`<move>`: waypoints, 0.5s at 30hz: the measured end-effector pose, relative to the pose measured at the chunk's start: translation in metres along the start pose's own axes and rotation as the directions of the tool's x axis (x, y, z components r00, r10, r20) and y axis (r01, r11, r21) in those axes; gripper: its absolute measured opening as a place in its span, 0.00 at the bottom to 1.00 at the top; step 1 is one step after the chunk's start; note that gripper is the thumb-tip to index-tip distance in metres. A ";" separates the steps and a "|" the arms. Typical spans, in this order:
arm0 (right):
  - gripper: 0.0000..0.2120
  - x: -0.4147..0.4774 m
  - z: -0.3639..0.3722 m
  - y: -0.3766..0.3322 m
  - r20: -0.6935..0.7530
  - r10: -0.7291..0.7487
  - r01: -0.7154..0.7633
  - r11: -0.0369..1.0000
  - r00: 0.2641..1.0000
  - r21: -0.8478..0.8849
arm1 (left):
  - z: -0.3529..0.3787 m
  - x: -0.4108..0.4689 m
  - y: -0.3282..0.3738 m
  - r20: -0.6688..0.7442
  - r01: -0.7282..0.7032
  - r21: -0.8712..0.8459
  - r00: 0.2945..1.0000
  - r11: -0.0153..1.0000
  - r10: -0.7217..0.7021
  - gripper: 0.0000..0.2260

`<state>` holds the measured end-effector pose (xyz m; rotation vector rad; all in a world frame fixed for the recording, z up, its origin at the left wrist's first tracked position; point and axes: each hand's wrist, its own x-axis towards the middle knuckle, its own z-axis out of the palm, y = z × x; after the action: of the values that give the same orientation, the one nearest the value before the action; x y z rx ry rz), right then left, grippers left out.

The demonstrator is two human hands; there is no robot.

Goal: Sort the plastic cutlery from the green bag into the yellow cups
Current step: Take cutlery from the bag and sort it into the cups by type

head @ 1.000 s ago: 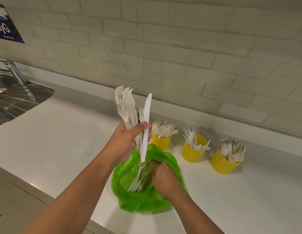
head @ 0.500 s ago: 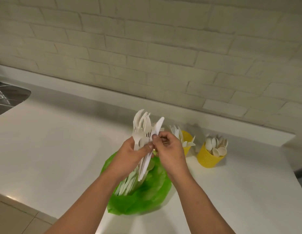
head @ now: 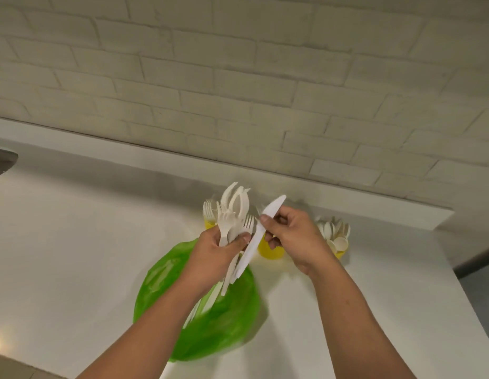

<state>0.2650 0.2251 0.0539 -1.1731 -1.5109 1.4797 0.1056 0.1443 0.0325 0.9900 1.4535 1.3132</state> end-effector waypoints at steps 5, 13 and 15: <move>0.05 0.011 -0.044 -0.031 -0.202 -0.095 0.114 0.990 0.975 0.083 | 0.003 0.014 -0.010 -0.030 0.082 -0.139 0.996 0.987 -0.087 0.08; 0.04 0.050 -0.080 -0.023 -0.353 -0.322 0.141 0.881 0.879 -0.451 | 0.012 0.017 -0.015 0.091 0.115 -0.127 0.990 0.985 -0.104 0.08; 0.05 0.062 -0.076 -0.005 -0.306 -0.340 0.124 0.823 0.889 -0.554 | 0.017 0.018 -0.014 0.097 0.109 -0.121 0.991 0.987 -0.097 0.08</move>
<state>0.3146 0.3104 0.0592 -1.4224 -1.7387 0.6130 0.1175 0.1643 0.0163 0.8690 1.3189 1.2530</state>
